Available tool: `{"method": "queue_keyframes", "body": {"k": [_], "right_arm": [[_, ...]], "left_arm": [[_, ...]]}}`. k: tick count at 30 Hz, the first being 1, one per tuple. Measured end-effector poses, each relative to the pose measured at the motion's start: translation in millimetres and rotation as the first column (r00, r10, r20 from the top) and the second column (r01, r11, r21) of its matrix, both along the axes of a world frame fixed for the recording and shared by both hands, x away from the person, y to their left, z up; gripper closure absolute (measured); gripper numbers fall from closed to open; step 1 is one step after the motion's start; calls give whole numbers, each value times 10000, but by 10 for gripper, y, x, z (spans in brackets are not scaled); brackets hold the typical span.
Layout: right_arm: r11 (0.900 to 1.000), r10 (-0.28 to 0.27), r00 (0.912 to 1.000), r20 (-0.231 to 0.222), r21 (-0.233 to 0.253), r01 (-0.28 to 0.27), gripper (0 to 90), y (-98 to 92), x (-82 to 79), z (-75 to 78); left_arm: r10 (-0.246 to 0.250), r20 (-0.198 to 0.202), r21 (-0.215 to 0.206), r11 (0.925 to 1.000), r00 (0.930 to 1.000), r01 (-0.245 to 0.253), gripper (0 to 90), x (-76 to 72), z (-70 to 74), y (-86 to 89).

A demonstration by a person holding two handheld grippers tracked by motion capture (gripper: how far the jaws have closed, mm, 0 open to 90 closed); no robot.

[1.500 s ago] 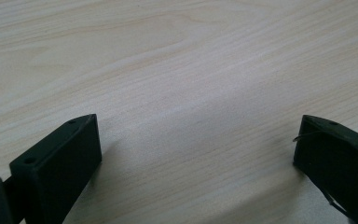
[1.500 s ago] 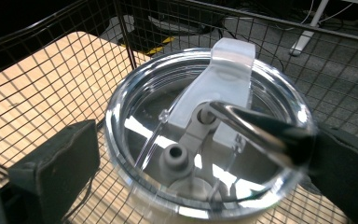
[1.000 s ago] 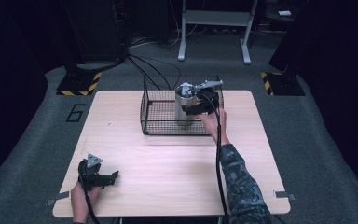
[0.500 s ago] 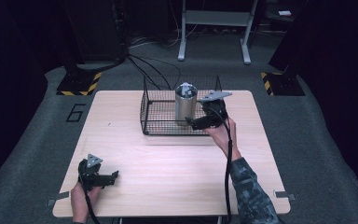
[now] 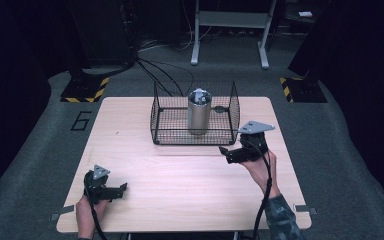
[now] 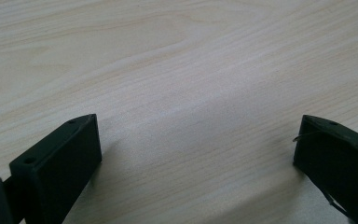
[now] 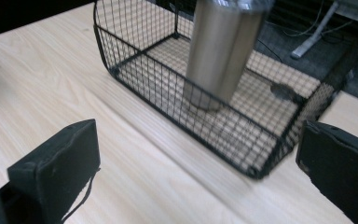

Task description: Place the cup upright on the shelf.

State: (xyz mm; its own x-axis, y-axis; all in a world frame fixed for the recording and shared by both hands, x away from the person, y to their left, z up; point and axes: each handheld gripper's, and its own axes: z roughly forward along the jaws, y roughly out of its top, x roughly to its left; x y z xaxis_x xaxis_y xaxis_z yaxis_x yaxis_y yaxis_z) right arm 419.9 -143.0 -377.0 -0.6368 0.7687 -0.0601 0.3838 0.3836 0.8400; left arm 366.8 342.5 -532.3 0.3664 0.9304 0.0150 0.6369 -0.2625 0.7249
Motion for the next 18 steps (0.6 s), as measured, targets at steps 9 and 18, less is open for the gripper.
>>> {"method": "queue_keyframes", "body": {"k": [9, 18], "right_arm": [[9928, -1186, 9898, -793, 56, 1194, 0, -429, -248, -565], [9673, -2513, 9485, -1928, -155, 2531, 0, -783, -400, -1311]], "left_arm": [[-5, -3, 4, 10000, 10000, 5, 5, 0, 0, 0], [-8, -4, 7, 10000, 10000, 8, 5, 0, 0, 0]]}}
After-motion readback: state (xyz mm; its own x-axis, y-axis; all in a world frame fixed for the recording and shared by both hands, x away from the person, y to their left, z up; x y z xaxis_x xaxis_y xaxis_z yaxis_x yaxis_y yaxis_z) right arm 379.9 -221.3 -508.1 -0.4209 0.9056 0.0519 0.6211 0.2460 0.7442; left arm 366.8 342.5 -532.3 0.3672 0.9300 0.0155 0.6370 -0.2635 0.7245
